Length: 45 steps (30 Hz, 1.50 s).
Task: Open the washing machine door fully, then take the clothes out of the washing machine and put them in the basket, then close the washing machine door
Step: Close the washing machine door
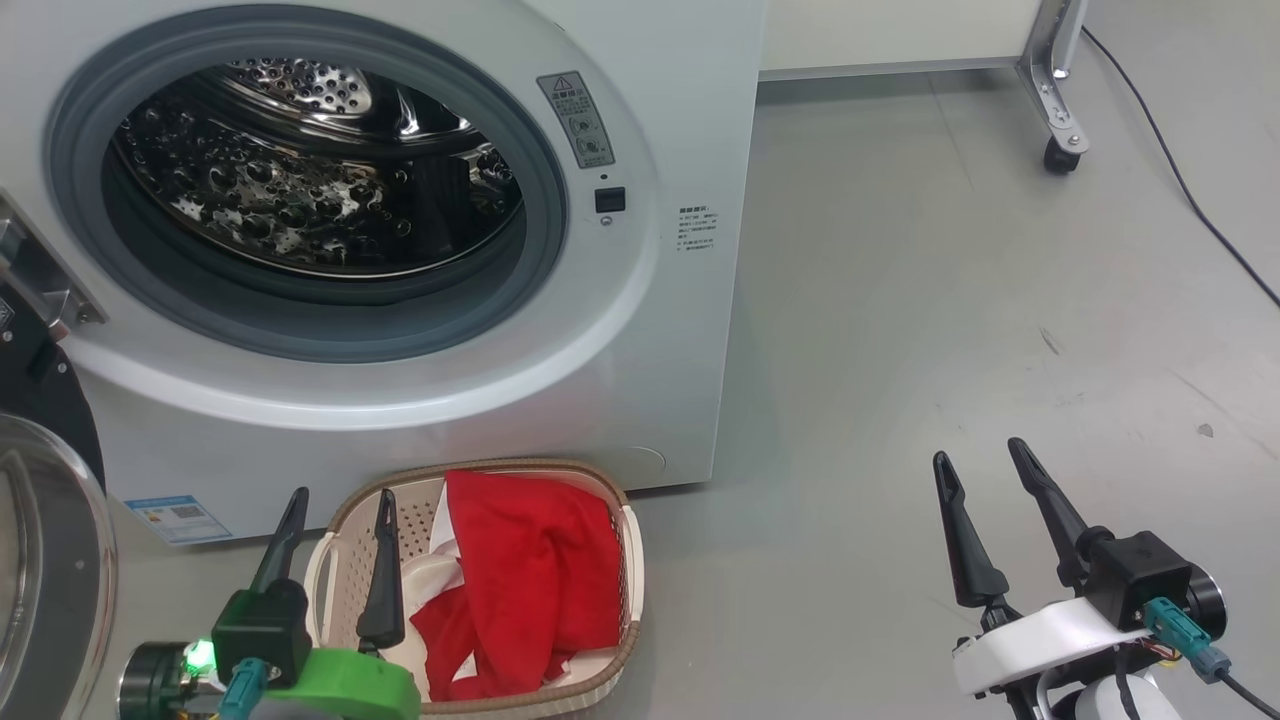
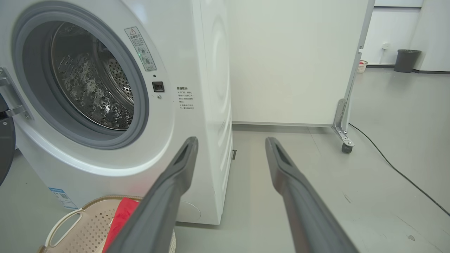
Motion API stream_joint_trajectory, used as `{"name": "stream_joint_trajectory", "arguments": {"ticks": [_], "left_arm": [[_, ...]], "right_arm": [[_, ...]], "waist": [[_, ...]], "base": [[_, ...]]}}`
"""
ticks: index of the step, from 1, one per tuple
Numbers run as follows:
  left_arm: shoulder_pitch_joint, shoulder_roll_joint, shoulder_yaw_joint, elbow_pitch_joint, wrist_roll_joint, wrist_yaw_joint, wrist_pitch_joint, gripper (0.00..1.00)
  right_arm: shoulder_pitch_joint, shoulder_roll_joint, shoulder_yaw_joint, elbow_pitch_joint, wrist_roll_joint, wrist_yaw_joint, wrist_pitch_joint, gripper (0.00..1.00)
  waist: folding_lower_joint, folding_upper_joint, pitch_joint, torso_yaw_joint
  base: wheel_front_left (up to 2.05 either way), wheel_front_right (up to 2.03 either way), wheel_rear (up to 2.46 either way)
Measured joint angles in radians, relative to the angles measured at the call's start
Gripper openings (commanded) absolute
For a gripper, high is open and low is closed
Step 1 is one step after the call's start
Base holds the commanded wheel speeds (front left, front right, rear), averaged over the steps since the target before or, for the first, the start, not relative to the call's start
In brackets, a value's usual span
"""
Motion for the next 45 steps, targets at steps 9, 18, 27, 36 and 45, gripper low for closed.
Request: {"name": "stream_joint_trajectory", "arguments": {"ticks": [9,18,27,36,45], "left_arm": [[0.002,0.002,-0.001,-0.012,0.001,0.000,0.007,1.00],[0.002,0.002,-0.007,-0.022,0.007,0.000,0.015,1.00],[0.002,0.002,-0.017,-0.042,0.006,-0.002,0.014,1.00],[0.002,0.002,-0.016,-0.050,-0.005,-0.006,0.013,1.00],[0.002,0.002,-0.015,-0.056,-0.005,-0.006,0.012,1.00]], "right_arm": [[0.001,0.000,-0.001,-0.006,0.000,-0.001,0.000,1.00],[0.002,-0.003,-0.003,-0.009,0.000,-0.001,0.000,1.00],[0.003,-0.007,-0.005,-0.011,0.000,-0.002,0.000,1.00],[0.003,-0.007,-0.006,-0.011,0.000,-0.003,0.000,1.00],[0.003,-0.007,-0.009,-0.011,0.000,-0.010,0.000,1.00]], "waist": [[0.0000,0.0000,0.006,-0.003],[0.0000,0.0000,0.010,0.004],[0.0000,0.0000,0.014,0.010],[0.0000,0.0000,0.015,0.009],[0.0000,0.0000,0.015,0.009]], "base": [[-0.82,0.82,0.00],[-1.17,1.17,0.00],[-1.30,1.30,0.00],[-0.92,0.92,0.00],[-0.54,0.54,0.00]]}}
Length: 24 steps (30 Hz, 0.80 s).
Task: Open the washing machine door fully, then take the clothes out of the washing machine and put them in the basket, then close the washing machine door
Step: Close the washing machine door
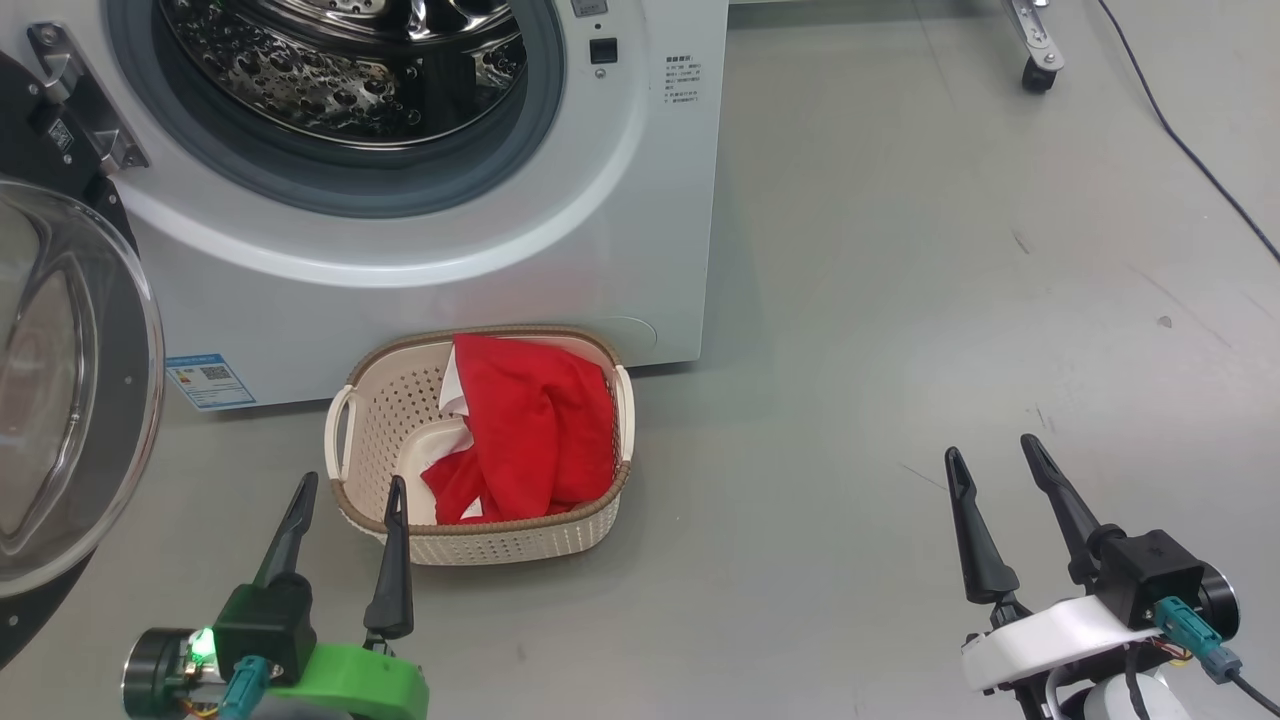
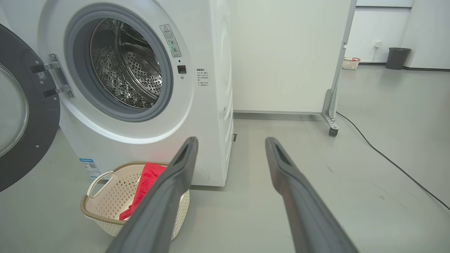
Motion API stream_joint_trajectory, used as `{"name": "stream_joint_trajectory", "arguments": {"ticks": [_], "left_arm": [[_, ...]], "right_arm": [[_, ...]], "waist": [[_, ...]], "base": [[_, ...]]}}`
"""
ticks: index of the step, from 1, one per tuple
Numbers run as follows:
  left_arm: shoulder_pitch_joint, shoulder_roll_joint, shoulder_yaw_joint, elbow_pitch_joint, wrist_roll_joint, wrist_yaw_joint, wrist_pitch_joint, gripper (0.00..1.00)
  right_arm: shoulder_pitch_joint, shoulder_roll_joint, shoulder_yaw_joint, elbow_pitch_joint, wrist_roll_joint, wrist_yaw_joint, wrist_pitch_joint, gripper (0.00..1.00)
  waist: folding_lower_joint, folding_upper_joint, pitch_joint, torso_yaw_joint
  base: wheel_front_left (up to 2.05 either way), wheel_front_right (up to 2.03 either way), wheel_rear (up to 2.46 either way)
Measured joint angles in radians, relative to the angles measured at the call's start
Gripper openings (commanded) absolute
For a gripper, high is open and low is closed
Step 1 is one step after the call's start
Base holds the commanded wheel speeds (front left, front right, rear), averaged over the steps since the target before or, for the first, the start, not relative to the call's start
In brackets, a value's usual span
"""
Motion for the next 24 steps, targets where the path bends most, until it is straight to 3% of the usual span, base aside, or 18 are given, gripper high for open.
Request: {"name": "stream_joint_trajectory", "arguments": {"ticks": [24], "left_arm": [[0.000,0.000,-0.009,-0.001,0.000,0.001,0.000,1.00]], "right_arm": [[0.002,-0.009,-0.015,0.000,0.001,-0.009,0.000,1.00]], "waist": [[0.0000,0.0000,-0.013,0.023]], "base": [[-0.06,0.06,0.00]]}}
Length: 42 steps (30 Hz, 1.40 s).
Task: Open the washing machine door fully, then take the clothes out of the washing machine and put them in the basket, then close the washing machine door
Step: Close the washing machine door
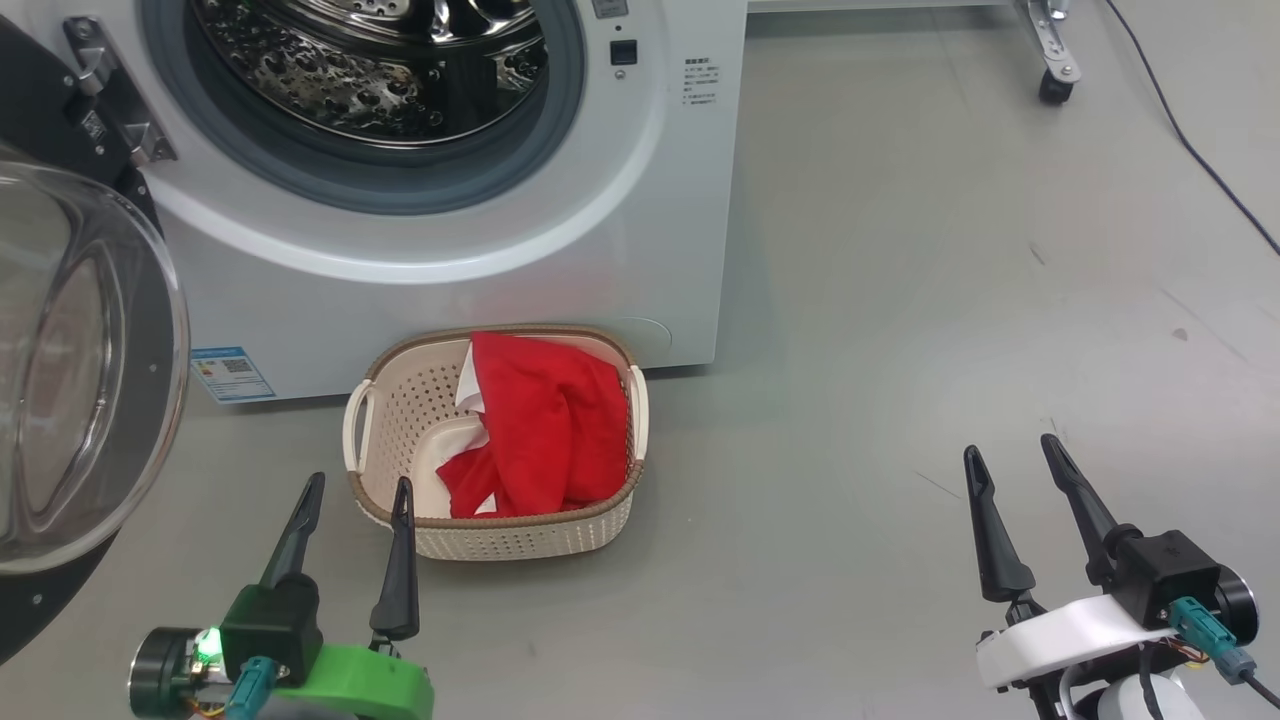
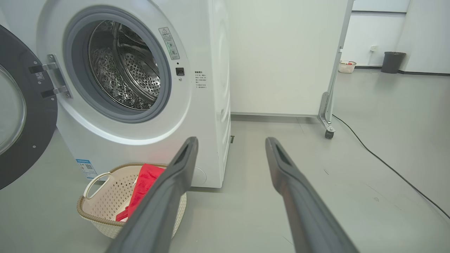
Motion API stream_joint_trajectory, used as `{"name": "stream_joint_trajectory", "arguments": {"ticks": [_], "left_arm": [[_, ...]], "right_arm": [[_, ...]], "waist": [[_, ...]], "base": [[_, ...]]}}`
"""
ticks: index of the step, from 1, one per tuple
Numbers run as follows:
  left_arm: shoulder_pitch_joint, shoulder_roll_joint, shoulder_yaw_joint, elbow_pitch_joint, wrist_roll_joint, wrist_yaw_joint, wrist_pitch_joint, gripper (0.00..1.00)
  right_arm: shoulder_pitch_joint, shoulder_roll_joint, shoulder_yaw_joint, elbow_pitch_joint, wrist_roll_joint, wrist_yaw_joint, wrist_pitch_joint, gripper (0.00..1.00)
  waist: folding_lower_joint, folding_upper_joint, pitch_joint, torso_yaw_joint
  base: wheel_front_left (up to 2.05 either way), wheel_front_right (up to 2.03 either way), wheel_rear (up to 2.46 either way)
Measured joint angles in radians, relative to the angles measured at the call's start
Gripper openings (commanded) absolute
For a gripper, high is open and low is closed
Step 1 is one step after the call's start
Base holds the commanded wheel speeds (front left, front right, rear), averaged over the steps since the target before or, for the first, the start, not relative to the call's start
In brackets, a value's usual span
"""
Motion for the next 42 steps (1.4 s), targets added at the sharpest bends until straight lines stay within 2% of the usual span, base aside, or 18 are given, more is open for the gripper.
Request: {"name": "stream_joint_trajectory", "arguments": {"ticks": [11,31,42], "left_arm": [[0.000,0.000,-0.008,-0.007,0.000,0.000,0.000,1.00],[0.000,-0.001,0.008,-0.009,-0.017,0.006,-0.018,1.00],[0.001,-0.002,0.028,-0.009,-0.025,0.011,-0.022,1.00]], "right_arm": [[0.009,-0.015,-0.008,-0.017,0.000,-0.001,0.000,1.00],[0.008,-0.021,0.013,-0.035,0.000,0.001,0.014,1.00],[0.007,-0.012,0.040,-0.035,0.000,0.002,0.026,1.00]], "waist": [[0.0000,0.0000,0.003,0.081],[0.0001,0.0000,0.017,0.291],[0.0000,0.0000,0.017,0.341]], "base": [[0.00,0.00,0.00],[0.00,0.00,0.00],[0.00,0.00,0.00]]}}
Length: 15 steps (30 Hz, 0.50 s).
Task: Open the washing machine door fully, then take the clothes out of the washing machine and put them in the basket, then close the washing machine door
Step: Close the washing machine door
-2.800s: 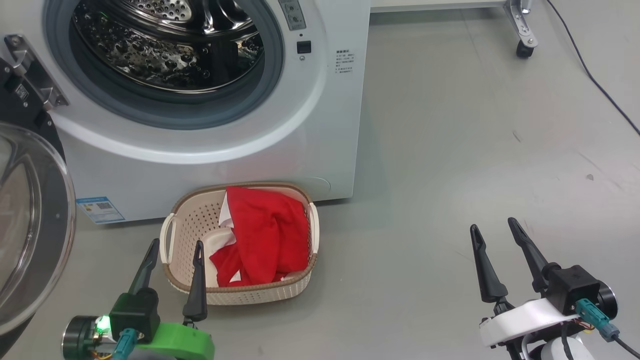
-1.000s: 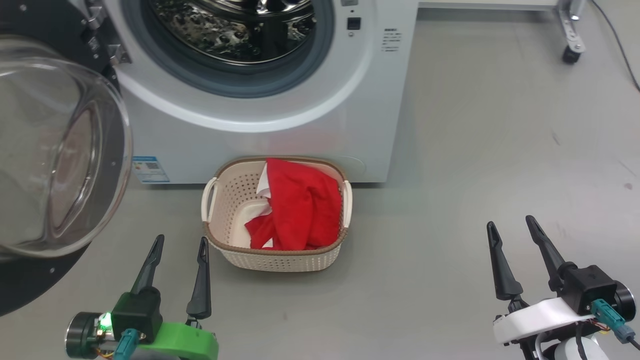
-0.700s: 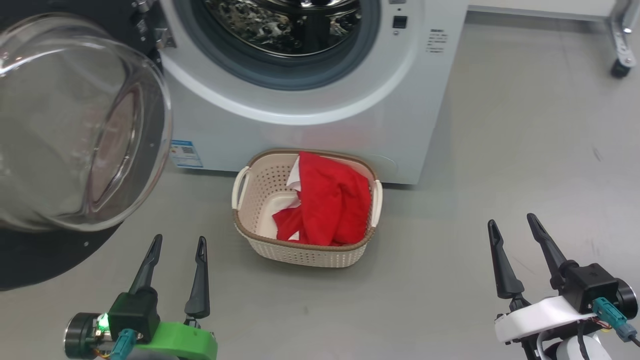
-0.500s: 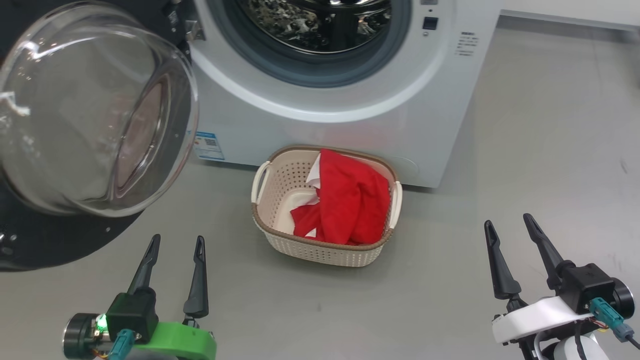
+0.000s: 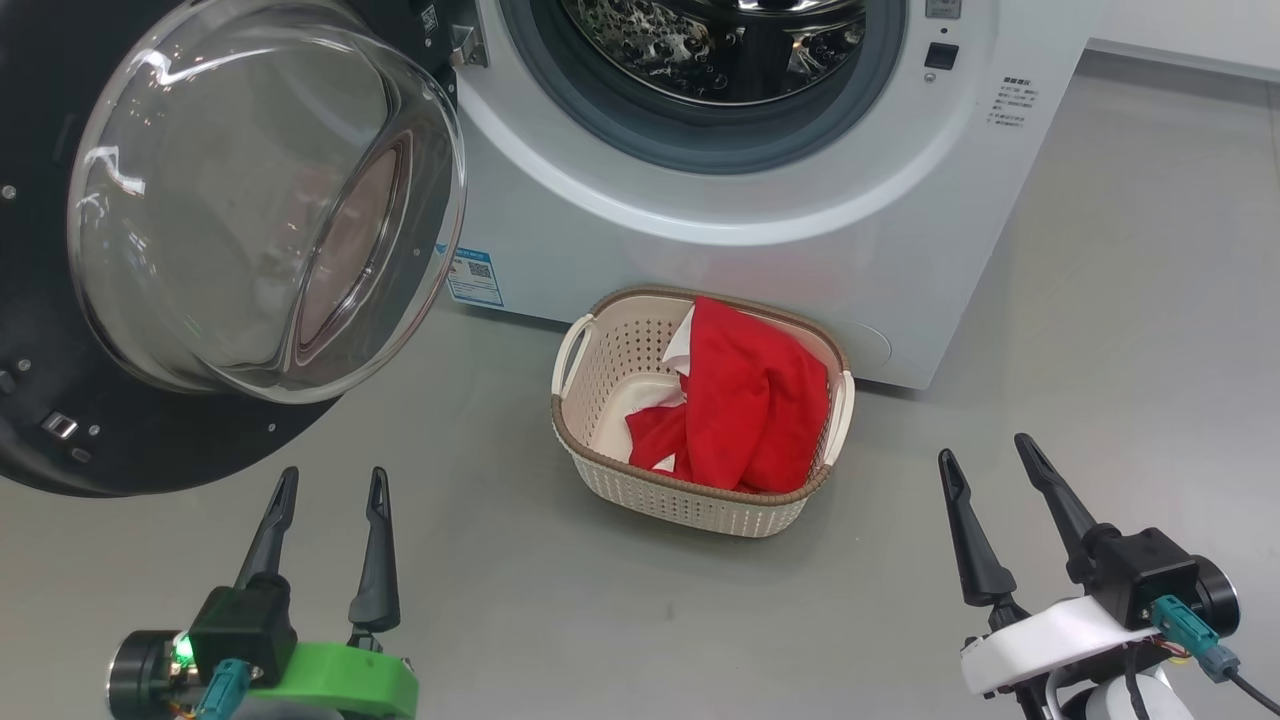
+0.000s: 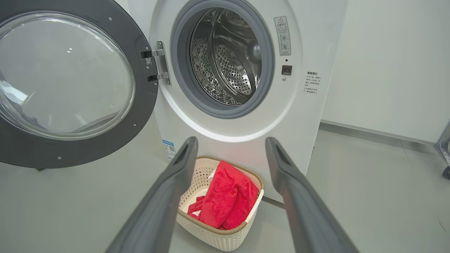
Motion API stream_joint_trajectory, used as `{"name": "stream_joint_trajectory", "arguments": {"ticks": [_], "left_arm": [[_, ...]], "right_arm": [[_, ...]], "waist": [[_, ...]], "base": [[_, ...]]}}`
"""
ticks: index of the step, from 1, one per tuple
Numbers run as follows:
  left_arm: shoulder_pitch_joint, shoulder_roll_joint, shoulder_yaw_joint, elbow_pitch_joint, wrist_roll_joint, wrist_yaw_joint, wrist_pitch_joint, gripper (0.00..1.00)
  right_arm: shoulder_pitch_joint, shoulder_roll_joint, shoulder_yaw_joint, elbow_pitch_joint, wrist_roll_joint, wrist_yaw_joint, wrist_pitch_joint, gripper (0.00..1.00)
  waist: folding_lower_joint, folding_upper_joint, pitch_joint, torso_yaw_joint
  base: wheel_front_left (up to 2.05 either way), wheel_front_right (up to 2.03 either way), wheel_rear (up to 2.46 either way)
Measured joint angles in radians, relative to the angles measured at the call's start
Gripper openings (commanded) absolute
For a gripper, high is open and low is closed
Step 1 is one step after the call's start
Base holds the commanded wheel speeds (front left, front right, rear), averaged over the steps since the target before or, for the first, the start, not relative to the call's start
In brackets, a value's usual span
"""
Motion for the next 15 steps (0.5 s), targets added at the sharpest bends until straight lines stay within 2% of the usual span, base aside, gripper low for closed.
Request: {"name": "stream_joint_trajectory", "arguments": {"ticks": [11,12,13,14,15], "left_arm": [[0.014,0.000,0.001,0.000,-0.009,0.003,-0.004,1.00],[0.014,0.000,0.001,0.000,-0.009,0.003,-0.004,0.85],[0.014,0.000,0.001,0.000,-0.009,0.003,-0.004,0.22],[0.014,0.000,0.001,0.000,-0.009,0.003,-0.004,0.00],[0.014,0.000,0.001,0.000,-0.010,0.003,-0.004,0.00]], "right_arm": [[0.000,0.000,0.002,0.004,0.000,0.000,0.000,1.00],[0.000,0.000,0.002,0.004,0.000,0.000,0.000,1.00],[0.000,0.000,0.002,0.004,0.000,0.000,0.000,1.00],[0.000,0.000,0.002,0.004,0.000,0.000,0.000,1.00],[0.000,0.000,0.002,0.005,0.000,0.000,0.000,1.00]], "waist": [[0.0000,0.0000,-0.005,0.004],[0.0000,0.0000,-0.005,0.003],[0.0000,0.0000,-0.005,0.003],[0.0000,0.0000,-0.005,0.003],[0.0000,0.0000,-0.006,0.002]], "base": [[0.00,0.00,0.00],[0.00,0.00,0.00],[0.00,0.00,0.00],[0.00,0.00,0.00],[0.00,0.00,0.00]]}}
